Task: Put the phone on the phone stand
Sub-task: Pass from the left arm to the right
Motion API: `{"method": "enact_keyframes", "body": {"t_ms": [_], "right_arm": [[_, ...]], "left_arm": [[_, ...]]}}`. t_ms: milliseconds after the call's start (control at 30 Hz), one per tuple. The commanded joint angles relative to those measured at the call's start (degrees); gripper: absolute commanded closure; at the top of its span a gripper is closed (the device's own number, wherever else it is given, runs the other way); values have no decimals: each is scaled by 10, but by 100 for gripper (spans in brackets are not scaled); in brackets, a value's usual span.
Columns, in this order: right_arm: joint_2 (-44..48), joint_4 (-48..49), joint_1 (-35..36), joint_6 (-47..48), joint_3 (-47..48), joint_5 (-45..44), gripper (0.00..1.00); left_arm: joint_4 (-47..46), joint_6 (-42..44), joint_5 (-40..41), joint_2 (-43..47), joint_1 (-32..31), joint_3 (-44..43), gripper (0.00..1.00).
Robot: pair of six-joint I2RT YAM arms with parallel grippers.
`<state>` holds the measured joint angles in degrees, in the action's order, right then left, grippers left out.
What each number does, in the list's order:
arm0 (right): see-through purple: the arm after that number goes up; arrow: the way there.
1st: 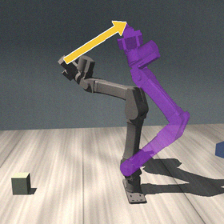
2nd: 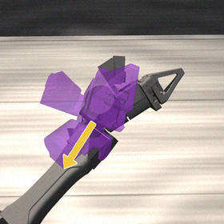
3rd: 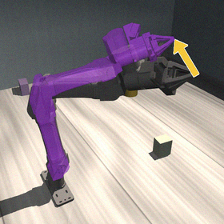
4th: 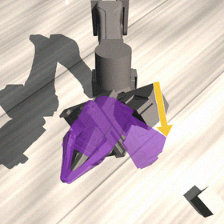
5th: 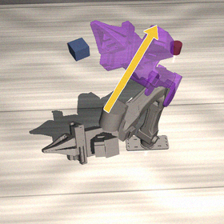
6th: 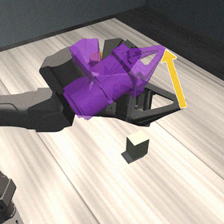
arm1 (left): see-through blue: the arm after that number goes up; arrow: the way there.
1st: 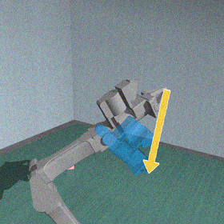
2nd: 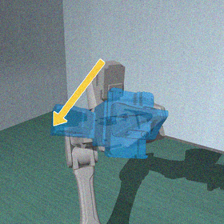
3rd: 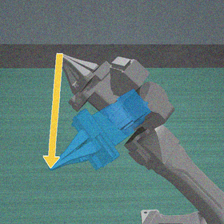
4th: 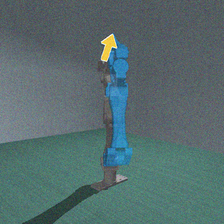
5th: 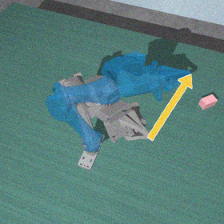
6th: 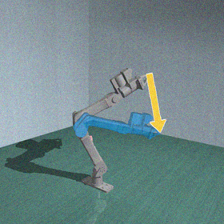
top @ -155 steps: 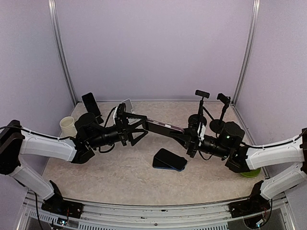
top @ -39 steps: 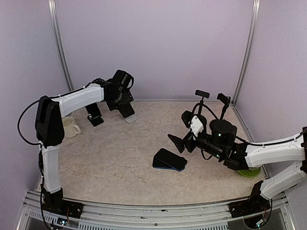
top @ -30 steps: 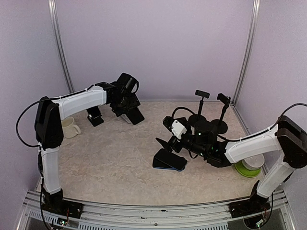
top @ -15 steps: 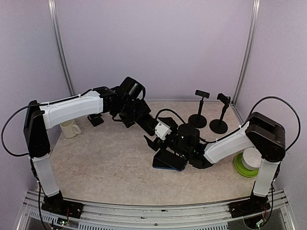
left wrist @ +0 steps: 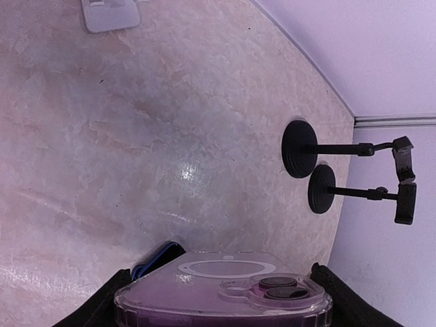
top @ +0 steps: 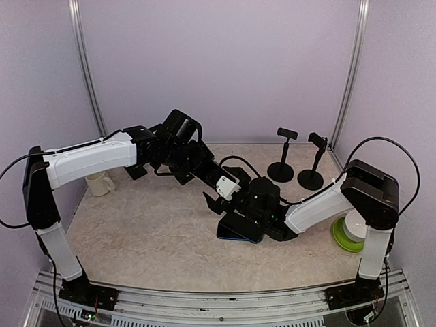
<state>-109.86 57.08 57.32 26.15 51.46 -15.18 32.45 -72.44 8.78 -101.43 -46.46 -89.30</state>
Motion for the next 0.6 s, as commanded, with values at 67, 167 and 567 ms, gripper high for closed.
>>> {"method": "enact_keyframes", "body": {"t_ms": [67,167,567], "right_arm": [[-20,14,13,19,28,-46,1],[-29,15,16,33,33,-60,1],[-68,49,35,104,59,-139,10]], "left_arm": [[-42,-17,-12,31,-9,10,64],[-48,-23,-20,32,-11,17,64],[-56,-32,-23,36,-17,24,64]]}}
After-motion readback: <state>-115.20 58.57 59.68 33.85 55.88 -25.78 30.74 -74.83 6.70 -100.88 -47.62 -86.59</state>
